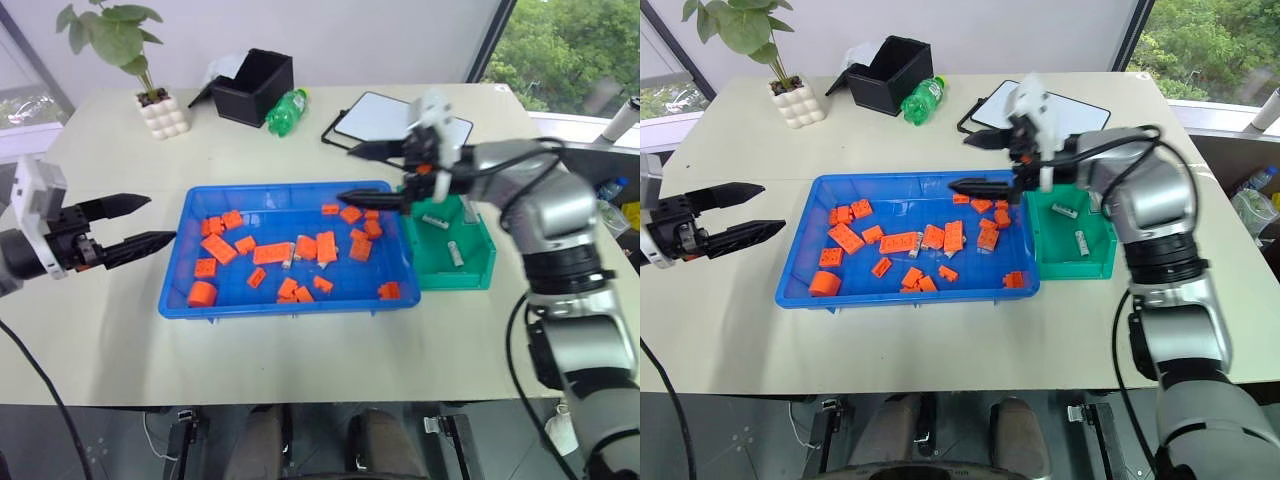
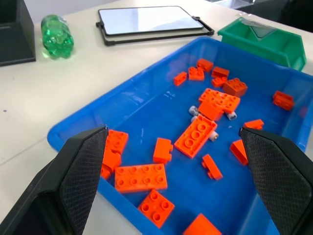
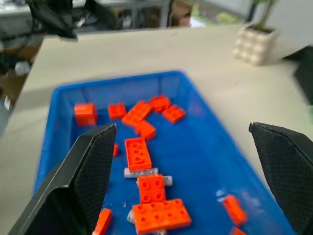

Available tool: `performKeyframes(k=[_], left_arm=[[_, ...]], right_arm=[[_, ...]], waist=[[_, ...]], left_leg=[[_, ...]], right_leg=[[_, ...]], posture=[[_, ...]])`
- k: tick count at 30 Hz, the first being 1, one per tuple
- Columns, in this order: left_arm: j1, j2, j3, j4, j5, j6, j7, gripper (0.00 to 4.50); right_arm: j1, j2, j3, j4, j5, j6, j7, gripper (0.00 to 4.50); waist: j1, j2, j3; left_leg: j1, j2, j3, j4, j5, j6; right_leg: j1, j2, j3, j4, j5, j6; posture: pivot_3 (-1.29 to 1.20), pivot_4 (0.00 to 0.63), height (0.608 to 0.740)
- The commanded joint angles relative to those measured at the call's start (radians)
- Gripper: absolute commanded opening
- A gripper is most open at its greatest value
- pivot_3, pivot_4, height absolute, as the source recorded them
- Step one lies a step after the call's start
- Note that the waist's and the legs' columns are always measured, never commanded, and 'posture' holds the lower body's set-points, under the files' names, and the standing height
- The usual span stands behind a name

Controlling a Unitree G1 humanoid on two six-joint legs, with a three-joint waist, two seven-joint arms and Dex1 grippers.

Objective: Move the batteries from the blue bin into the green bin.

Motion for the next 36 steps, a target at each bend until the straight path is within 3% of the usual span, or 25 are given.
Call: performKeyframes(k=[1,16,27,36], left_arm=[[0.030,-0.012,0.018,-0.059,-0.001,-0.008,0.009,4.50],[0.119,-0.116,-0.008,-0.214,-0.009,-0.018,0.099,4.50],[0.150,-0.169,0.020,-0.286,-0.024,-0.018,0.160,4.50],[0.158,-0.195,0.024,-0.305,-0.033,-0.029,0.200,4.50]], right_arm=[[-0.025,0.060,0.051,0.049,-0.078,-0.084,-0.023,4.46],[-0.155,0.319,0.282,0.394,-0.286,-0.289,0.142,4.46],[-0.319,0.496,0.240,0.857,-0.400,-0.478,0.094,4.46],[-0.374,0.548,0.216,1.016,-0.475,-0.542,0.047,4.46]], waist=[[-0.002,0.000,0.000],[-0.006,0.000,0.000],[-0.025,0.000,0.000],[-0.029,0.000,0.000]], left_leg=[[0.000,0.000,0.000,0.000,0.000,0.000],[0.000,0.000,0.000,0.000,0.000,0.000],[0.001,0.000,-0.001,0.000,0.004,-0.007],[0.001,0.000,-0.001,-0.001,0.005,-0.008]], right_leg=[[0.000,0.000,0.000,0.000,0.000,0.000],[-0.001,0.000,0.000,0.002,0.000,0.000],[-0.001,0.000,0.000,0.002,0.000,0.000],[-0.001,0.001,0.000,0.002,0.000,0.000]], posture=[[0.00,0.150,0.740],[0.00,0.150,0.740],[0.00,0.150,0.740],[0.00,0.150,0.740]])
